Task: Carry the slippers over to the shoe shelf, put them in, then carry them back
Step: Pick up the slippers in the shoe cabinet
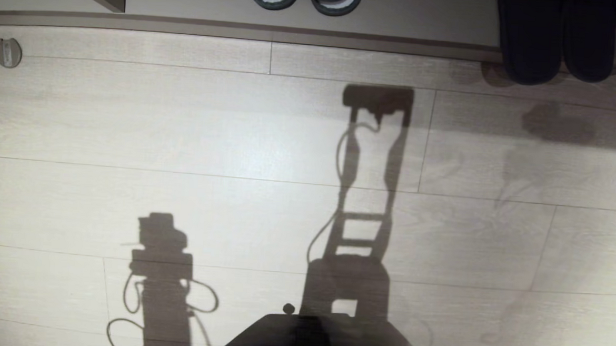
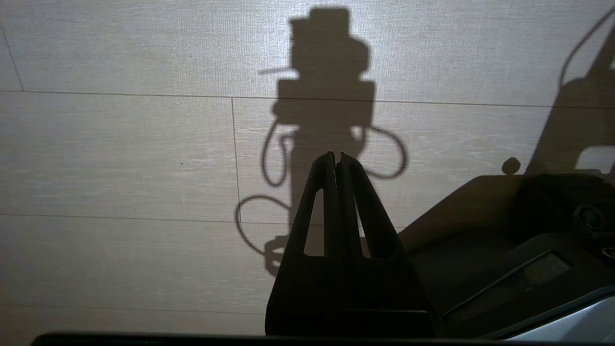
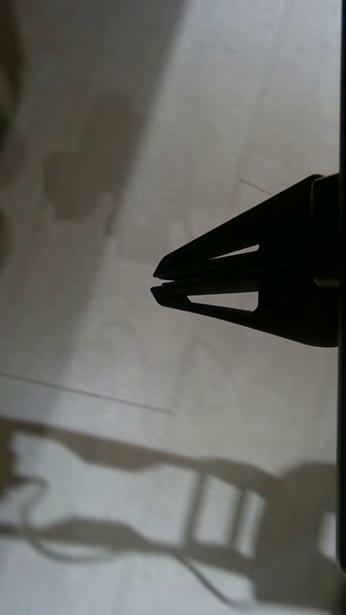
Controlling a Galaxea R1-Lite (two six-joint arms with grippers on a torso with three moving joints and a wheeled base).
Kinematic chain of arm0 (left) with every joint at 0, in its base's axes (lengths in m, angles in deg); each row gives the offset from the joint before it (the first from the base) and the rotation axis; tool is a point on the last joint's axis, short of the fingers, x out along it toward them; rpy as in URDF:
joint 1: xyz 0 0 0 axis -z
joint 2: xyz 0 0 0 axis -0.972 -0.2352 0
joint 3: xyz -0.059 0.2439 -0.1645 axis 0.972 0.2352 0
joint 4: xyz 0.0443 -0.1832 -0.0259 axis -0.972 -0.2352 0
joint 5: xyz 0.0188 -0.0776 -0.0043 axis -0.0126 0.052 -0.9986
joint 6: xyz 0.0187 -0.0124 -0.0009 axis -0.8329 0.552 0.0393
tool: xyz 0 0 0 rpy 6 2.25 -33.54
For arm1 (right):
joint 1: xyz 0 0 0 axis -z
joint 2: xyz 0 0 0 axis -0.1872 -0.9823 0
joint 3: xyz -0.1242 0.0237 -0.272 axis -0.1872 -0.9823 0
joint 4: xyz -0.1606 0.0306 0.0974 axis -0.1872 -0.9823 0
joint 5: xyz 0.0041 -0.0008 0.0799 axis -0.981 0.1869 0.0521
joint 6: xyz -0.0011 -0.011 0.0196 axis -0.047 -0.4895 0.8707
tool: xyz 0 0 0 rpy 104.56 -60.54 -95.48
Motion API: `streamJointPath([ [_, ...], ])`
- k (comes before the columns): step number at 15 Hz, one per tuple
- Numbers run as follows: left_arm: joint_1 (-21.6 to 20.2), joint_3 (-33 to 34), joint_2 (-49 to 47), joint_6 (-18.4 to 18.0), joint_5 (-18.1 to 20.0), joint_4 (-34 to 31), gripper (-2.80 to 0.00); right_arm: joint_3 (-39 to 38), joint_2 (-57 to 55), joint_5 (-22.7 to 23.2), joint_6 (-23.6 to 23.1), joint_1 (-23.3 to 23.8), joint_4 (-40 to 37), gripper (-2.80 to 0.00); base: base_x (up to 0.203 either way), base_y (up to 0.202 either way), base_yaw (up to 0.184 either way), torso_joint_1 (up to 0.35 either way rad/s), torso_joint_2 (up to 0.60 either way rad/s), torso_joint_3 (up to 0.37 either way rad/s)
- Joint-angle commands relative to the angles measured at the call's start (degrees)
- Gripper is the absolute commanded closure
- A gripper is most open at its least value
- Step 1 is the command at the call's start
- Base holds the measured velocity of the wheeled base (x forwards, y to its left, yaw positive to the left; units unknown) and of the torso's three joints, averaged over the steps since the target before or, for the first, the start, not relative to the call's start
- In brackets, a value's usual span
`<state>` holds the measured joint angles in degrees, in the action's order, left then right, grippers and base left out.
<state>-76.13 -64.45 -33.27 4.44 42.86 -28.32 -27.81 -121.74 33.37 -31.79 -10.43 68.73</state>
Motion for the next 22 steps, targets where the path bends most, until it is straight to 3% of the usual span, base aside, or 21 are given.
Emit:
streamJointPath([
  [1,0.0,0.1,0.0,0.0,0.0,0.0,0.0,4.8,-16.4,-0.8,-0.9,0.1,9.4,0.0,0.0,0.0,0.0,0.0,0.0,0.0],
  [2,0.0,0.1,0.0,0.0,0.0,0.0,0.0,8.1,-20.1,-1.6,-2.0,0.2,13.7,-2.8,0.0,0.0,0.0,0.0,0.0,0.0],
  [4,0.0,0.1,0.0,0.0,0.0,0.0,0.0,15.7,-25.2,-3.0,-3.5,0.8,20.0,-2.8,0.0,0.0,0.0,0.0,0.0,0.0],
  [10,0.0,0.1,-0.1,-0.1,0.0,0.0,0.0,34.4,-35.2,-3.1,-3.6,1.3,22.8,-2.8,0.0,0.0,0.0,0.0,0.0,0.0],
  [22,0.0,0.1,0.0,-0.2,0.0,0.0,0.0,53.4,-49.6,-3.7,5.2,1.2,32.0,-2.8,0.0,0.0,0.0,0.0,0.0,0.0],
])
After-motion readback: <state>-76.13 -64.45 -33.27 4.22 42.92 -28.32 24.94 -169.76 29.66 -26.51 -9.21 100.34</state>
